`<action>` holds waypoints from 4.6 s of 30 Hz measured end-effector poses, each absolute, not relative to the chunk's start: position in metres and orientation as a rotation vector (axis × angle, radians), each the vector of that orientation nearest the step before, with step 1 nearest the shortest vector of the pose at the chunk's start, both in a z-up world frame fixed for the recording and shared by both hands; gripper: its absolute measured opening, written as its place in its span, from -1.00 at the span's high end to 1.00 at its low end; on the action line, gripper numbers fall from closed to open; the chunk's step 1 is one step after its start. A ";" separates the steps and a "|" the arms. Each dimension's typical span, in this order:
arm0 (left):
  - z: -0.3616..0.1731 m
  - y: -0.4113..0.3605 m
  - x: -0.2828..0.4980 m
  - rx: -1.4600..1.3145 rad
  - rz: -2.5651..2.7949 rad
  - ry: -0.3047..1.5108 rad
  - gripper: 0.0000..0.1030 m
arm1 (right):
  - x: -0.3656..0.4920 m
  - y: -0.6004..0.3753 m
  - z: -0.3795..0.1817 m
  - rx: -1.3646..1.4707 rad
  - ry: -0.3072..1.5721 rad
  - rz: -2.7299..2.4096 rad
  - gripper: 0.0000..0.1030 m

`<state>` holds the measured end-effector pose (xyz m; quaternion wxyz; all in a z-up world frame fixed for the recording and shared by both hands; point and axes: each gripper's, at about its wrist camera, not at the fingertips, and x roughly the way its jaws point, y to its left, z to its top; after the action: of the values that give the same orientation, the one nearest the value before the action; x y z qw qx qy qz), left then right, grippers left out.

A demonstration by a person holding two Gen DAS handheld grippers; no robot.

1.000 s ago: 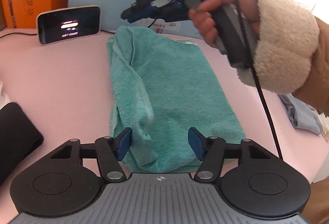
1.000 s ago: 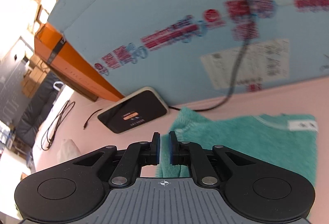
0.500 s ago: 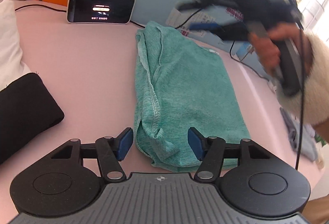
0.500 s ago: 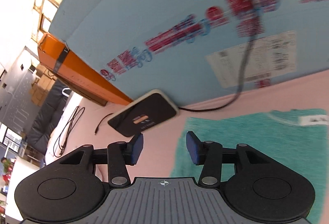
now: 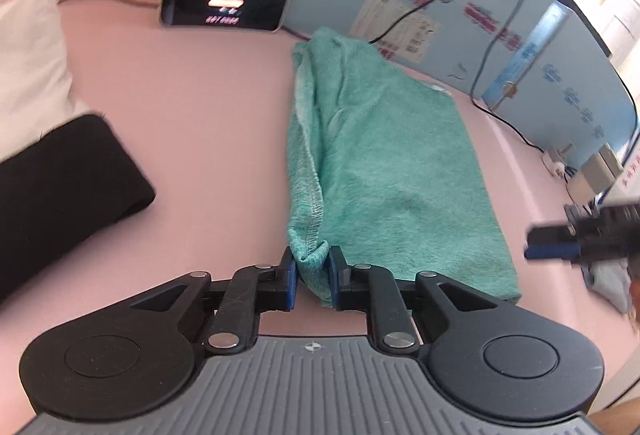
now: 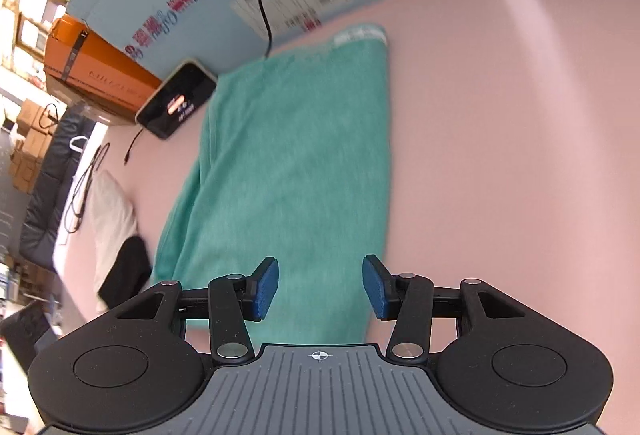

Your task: Fold clothes

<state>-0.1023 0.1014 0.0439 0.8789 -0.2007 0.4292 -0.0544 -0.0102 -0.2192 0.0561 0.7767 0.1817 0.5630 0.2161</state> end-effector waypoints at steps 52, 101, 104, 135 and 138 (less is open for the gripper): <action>0.097 0.027 -0.077 -0.312 -0.449 0.951 -0.74 | -0.108 -0.324 0.083 0.253 1.047 0.122 0.43; 0.039 -0.032 0.020 0.013 -0.129 0.993 -0.68 | 0.036 -0.214 0.026 -0.134 0.964 0.442 0.38; 0.036 -0.030 0.024 0.005 -0.114 0.987 -0.87 | 0.037 -0.214 0.025 -0.142 0.964 0.444 0.34; 0.061 -0.041 -0.063 -0.008 -0.394 1.062 -0.92 | -0.042 -0.264 0.039 0.099 1.088 0.310 -0.02; 0.060 -0.044 -0.075 0.031 -0.459 1.075 -0.94 | -0.054 -0.266 0.038 0.080 1.117 0.327 -0.03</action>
<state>-0.0745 -0.0436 0.0599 0.8339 0.0146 0.5074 -0.2167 -0.0540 -0.2659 0.0384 0.8346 0.0376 0.5274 0.1546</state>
